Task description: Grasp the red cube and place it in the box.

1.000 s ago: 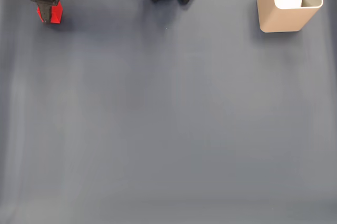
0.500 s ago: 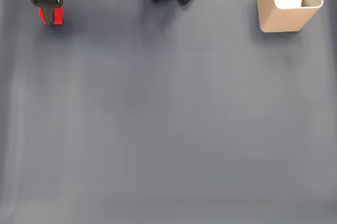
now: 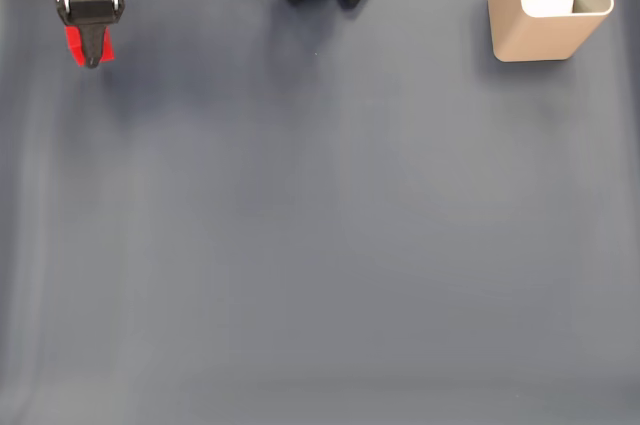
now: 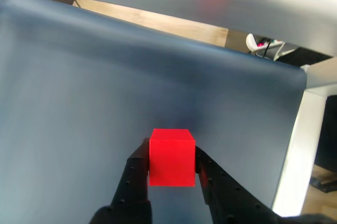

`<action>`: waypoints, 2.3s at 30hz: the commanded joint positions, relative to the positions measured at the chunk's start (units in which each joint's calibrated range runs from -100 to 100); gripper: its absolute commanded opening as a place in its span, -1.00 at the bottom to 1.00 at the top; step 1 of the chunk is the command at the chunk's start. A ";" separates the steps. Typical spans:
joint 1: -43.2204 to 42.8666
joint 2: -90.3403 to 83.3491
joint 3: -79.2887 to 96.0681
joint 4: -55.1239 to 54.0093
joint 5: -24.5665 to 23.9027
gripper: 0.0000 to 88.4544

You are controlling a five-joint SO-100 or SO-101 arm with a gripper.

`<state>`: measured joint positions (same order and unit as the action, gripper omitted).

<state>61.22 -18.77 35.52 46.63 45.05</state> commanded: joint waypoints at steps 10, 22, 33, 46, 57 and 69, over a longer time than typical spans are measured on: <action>-12.41 -9.83 -9.81 4.05 3.22 -1.00; -27.17 -15.98 -9.99 7.25 3.91 -1.00; -38.60 -19.61 -10.63 8.07 4.15 -1.00; -49.54 -22.99 -12.09 8.81 5.13 -1.00; -60.40 -27.49 -12.82 9.38 5.27 -1.00; -71.33 -30.69 -12.73 10.70 5.71 -1.00</action>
<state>-6.95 -47.04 26.50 56.78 50.48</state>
